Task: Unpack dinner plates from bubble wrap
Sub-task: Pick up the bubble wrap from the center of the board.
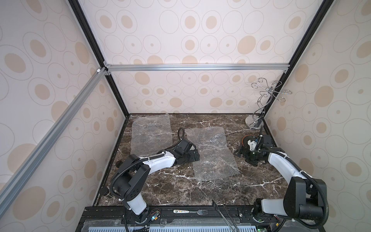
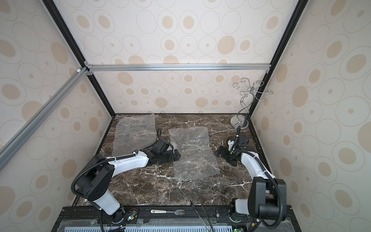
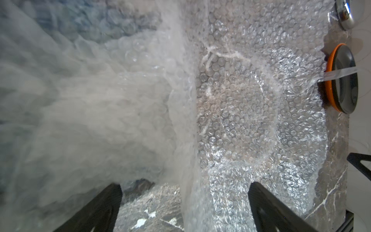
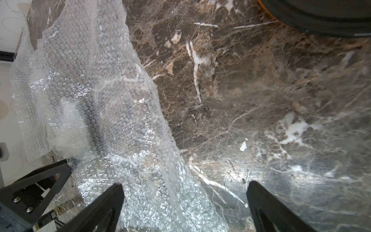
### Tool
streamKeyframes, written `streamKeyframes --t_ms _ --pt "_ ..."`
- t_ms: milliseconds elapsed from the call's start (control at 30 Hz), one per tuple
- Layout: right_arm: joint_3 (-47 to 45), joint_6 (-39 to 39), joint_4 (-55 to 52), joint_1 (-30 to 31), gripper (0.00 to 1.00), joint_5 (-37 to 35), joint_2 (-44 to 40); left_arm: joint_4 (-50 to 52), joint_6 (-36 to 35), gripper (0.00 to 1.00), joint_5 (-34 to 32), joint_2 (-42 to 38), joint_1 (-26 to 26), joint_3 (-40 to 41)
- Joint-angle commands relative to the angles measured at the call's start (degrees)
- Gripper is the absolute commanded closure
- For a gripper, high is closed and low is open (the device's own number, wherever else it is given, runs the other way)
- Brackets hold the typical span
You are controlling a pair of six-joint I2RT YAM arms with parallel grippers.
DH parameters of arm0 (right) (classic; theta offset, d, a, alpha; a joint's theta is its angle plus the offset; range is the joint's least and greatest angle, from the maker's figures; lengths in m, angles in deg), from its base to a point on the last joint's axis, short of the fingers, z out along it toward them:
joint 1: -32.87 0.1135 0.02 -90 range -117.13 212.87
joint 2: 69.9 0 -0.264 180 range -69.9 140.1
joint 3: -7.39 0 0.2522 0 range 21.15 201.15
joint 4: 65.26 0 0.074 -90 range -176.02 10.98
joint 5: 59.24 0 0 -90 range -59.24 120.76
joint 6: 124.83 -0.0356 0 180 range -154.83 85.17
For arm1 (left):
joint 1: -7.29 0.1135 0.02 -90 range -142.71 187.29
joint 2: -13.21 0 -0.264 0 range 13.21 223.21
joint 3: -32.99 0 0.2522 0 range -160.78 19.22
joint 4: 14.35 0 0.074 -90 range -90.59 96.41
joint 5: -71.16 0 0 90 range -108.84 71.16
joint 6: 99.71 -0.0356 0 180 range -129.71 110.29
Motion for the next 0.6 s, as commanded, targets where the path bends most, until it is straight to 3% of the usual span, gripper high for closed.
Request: streamKeyframes --t_ms 0,200,333,567 --pt "-0.6 0.9 0.0 0.0 0.01 0.8 0.9 2.9 0.1 0.00 -2.6 -3.0 -0.5 -2.1" --pt "-0.7 0.9 0.0 0.0 0.02 1.0 0.9 -1.3 2.9 0.03 1.4 -3.7 -1.1 0.6" --pt "-0.9 0.9 0.0 0.0 0.01 1.3 1.0 -5.8 5.9 0.12 5.1 -2.1 -1.8 2.9" --pt "-0.8 1.0 -0.1 0.0 0.01 1.3 1.2 -7.8 6.9 0.20 5.7 1.0 -2.7 2.6"
